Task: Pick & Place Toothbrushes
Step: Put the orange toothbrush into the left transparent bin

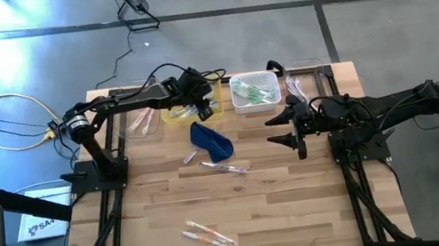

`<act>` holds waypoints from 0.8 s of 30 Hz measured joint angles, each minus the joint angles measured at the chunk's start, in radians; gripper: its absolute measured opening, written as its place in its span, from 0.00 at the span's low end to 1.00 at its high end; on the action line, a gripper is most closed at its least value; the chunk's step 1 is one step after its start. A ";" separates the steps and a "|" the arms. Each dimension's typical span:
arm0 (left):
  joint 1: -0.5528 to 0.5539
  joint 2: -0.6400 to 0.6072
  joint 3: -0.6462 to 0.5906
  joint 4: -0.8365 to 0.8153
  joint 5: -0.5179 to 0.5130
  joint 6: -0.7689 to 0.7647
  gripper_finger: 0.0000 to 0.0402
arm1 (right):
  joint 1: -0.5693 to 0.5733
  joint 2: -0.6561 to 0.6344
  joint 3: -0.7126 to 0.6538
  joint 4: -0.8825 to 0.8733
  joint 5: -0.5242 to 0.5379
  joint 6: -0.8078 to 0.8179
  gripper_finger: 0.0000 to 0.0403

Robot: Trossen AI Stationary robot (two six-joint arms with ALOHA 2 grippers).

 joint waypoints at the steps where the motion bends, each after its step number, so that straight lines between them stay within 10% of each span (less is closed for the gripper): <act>1: 0.000 0.000 0.000 -0.001 0.001 0.000 0.38 | 0.000 0.000 0.000 0.000 0.000 0.000 0.58; 24: -0.097 -0.022 0.000 0.028 0.051 0.052 0.38 | -0.003 0.000 0.000 0.000 0.052 -0.011 0.58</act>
